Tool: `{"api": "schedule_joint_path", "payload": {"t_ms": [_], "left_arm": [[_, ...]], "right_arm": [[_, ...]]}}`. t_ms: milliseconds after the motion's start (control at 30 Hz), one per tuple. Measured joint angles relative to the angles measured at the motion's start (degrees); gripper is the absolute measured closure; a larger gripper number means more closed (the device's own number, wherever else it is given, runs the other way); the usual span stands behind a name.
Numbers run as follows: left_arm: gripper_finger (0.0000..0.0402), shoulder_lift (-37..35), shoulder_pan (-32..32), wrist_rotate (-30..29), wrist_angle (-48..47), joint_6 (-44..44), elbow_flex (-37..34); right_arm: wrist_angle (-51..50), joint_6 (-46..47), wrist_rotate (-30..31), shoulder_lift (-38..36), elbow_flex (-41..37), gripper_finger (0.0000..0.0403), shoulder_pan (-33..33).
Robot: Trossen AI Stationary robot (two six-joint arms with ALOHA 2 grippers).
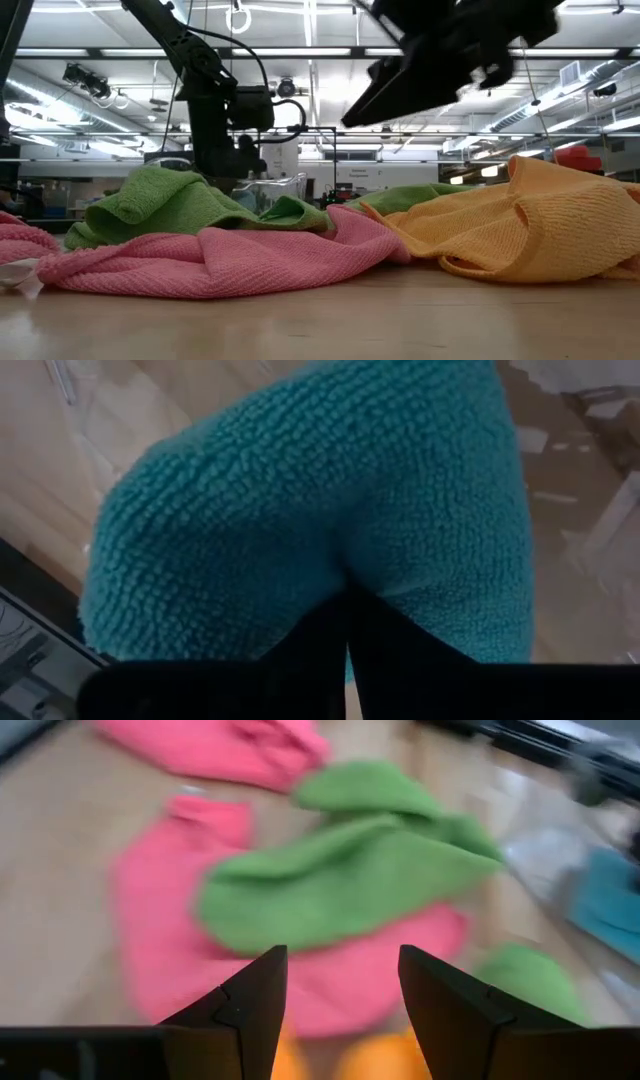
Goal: Fold microfiber towels
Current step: Put the left blue microfiber towel into the transparent bin
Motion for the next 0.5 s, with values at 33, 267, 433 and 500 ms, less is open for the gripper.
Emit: {"api": "schedule_joint_path", "payload": {"t_ms": [33,267,433,500], "left_arm": [[0.0390,0.00,-0.03,0.02,0.00,-0.25,0.00],[0.0387,-0.04,-0.48,0.75,-0.06,-1.33,0.00],[0.0376,-0.07,-1.53,2.54,0.03,0.05,0.00],[0.0381,-0.07,-1.99,2.58,0.04,0.62,0.00]], "right_arm": [[-0.05,-0.72,-1.18,0.00,0.00,0.0201,-1.99],[1.76,-5.83,-4.76,0.00,0.00,0.0201,-16.93],[6.89,-9.05,-12.55,0.00,0.00,0.0201,-25.52],[8.47,-10.16,-13.69,0.00,0.00,0.0201,-28.76]]}}
